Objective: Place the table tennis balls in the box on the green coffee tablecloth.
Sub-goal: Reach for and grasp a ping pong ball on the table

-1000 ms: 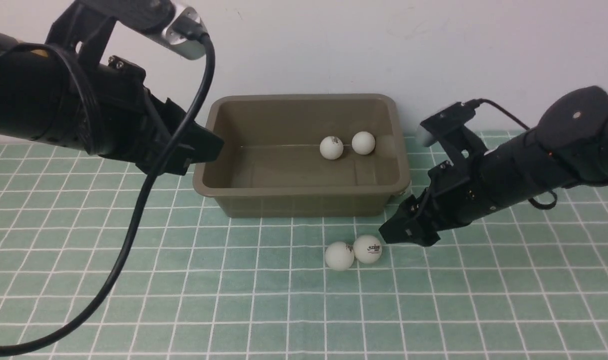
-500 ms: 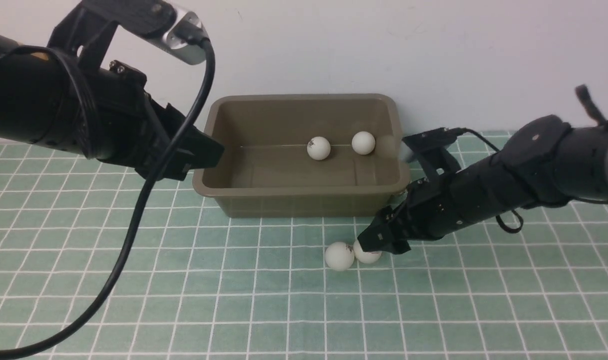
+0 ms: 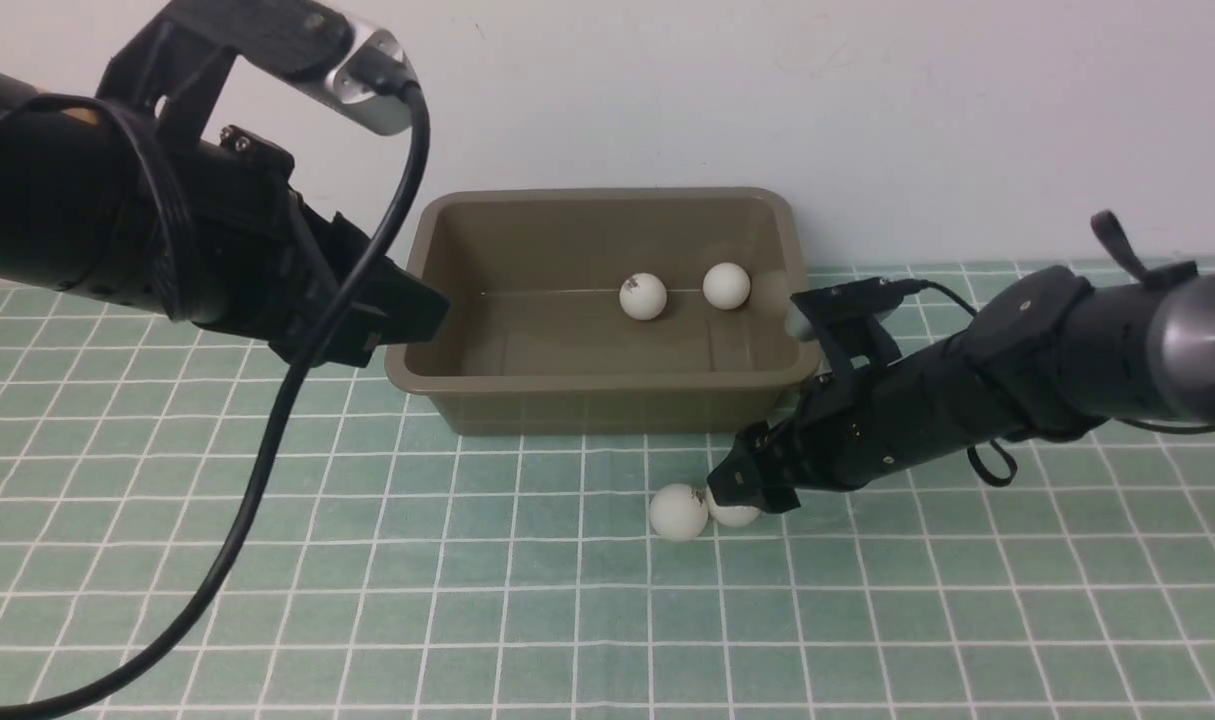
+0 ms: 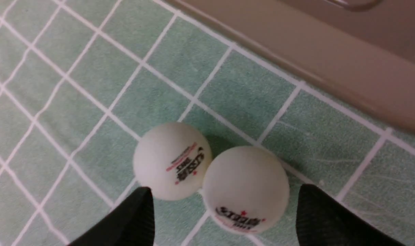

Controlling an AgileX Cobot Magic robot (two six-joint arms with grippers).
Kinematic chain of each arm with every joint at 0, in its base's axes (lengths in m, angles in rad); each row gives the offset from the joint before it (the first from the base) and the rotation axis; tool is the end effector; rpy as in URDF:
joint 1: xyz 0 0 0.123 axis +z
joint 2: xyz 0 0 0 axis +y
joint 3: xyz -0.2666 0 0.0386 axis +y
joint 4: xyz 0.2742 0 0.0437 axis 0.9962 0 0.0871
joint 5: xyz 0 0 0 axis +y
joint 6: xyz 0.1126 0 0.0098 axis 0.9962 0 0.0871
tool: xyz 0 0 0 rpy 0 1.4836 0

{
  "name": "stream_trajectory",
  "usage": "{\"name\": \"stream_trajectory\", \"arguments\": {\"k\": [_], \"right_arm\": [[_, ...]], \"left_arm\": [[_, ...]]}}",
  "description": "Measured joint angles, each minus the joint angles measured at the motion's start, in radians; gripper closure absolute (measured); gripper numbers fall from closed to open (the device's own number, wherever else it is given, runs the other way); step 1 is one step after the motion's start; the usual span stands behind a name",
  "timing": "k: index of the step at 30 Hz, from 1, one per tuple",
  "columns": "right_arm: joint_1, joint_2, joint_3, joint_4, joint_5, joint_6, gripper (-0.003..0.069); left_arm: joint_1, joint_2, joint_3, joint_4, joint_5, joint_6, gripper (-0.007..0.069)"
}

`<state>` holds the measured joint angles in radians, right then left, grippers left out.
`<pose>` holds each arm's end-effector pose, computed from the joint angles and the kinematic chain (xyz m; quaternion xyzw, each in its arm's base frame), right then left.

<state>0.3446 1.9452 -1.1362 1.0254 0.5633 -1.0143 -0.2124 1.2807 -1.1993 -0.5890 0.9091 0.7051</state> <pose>0.3641 0.1855 0.1021 -0.2517 0.9055 0.2599 0.2218 0.2901 -0.1132 0.3370 0.3166 0.8521 -0.1900 0.3710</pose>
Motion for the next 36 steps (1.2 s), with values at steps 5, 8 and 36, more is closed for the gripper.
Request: {"name": "stream_trajectory", "arguments": {"k": [5, 8, 36], "right_arm": [[0.000, 0.023, -0.001, 0.003, -0.008, 0.004, 0.0158], [0.000, 0.026, -0.001, 0.005, -0.019, 0.004, 0.0158], [0.018, 0.026, -0.002, 0.073, -0.002, -0.003, 0.0204]], "left_arm": [[0.000, 0.000, 0.000, 0.000, 0.000, 0.000, 0.0325], [0.000, 0.000, 0.000, 0.000, 0.000, 0.000, 0.0325], [0.000, 0.000, 0.000, 0.000, 0.000, 0.000, 0.0325]]}}
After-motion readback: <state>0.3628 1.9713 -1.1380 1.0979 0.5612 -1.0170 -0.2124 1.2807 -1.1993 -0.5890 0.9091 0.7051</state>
